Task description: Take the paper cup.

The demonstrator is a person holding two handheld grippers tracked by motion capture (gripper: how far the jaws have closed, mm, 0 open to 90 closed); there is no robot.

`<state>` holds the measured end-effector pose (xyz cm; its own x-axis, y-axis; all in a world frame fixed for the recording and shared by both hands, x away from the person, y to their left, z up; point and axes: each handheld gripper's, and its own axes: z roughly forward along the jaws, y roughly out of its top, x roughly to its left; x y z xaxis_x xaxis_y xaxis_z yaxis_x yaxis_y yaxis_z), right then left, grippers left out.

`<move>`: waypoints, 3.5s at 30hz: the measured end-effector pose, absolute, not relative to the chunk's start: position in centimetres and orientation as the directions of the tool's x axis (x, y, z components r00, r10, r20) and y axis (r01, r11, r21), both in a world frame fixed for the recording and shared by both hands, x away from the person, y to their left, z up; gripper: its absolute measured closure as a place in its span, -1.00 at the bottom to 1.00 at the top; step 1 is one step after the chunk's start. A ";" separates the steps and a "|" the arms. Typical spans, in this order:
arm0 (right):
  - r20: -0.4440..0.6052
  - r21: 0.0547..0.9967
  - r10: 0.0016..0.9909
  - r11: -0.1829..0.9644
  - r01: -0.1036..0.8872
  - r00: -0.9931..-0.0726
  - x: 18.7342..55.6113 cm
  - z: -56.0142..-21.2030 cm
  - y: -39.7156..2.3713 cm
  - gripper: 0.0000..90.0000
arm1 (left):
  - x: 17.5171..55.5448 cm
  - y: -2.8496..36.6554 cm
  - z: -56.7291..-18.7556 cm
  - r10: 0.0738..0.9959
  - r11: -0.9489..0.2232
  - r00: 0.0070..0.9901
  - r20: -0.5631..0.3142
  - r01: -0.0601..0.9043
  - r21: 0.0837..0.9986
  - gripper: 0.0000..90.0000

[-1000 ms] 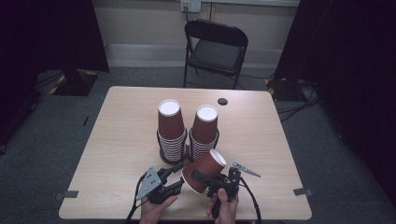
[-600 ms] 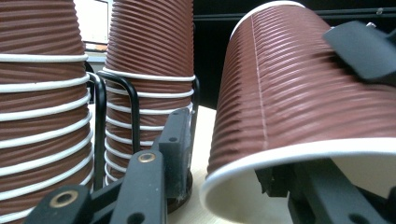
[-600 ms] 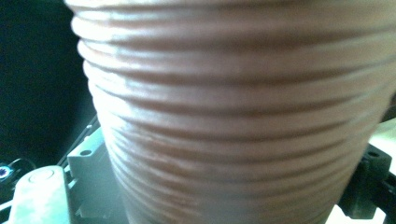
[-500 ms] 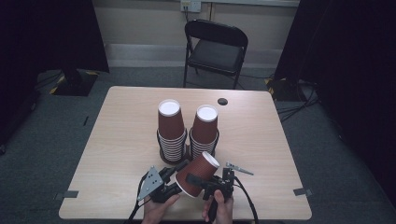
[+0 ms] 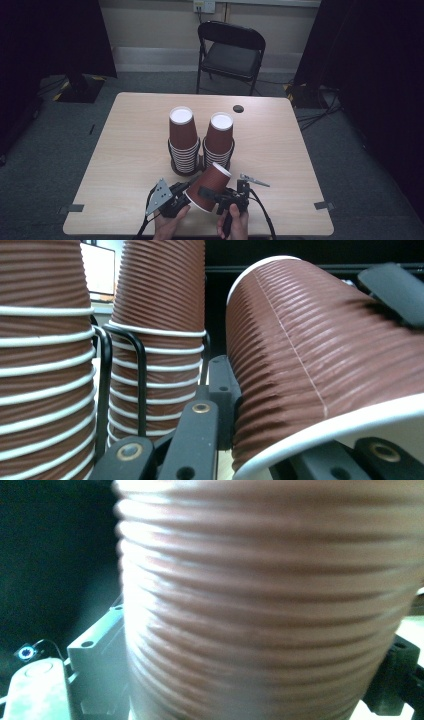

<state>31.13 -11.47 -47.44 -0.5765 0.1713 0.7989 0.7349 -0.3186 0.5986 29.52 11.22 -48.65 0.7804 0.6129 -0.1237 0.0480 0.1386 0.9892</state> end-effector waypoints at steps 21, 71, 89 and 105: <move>0.775 0.632 0.289 -0.363 0.684 -0.563 31.6 -47.0 -12.8 -0.75 | 29.4 12.5 -48.8 0.600 0.082 0.783 -0.166 0.146 0.986 0.91; -0.015 0.961 0.666 0.216 0.174 -0.746 30.1 -47.5 -13.6 -0.69 | 31.1 16.8 -45.7 0.598 -0.158 0.791 -0.128 0.274 0.949 0.91; -0.427 0.824 0.583 0.565 -0.033 -0.691 28.3 -47.6 -11.5 -0.72 | 32.4 15.6 -44.1 0.540 -0.310 0.830 -0.141 0.352 0.883 0.92; -0.586 0.707 0.499 0.700 -0.102 -0.639 27.4 -48.0 -10.3 -0.70 | 33.0 14.1 -44.6 0.508 -0.417 0.846 -0.159 0.404 0.814 0.92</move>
<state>27.44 -10.33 -47.98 -0.6393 0.4985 -0.5855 -0.1022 0.6996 0.7072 33.02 14.13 -44.56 0.8463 0.5083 -0.1594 0.4038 -0.4170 0.8142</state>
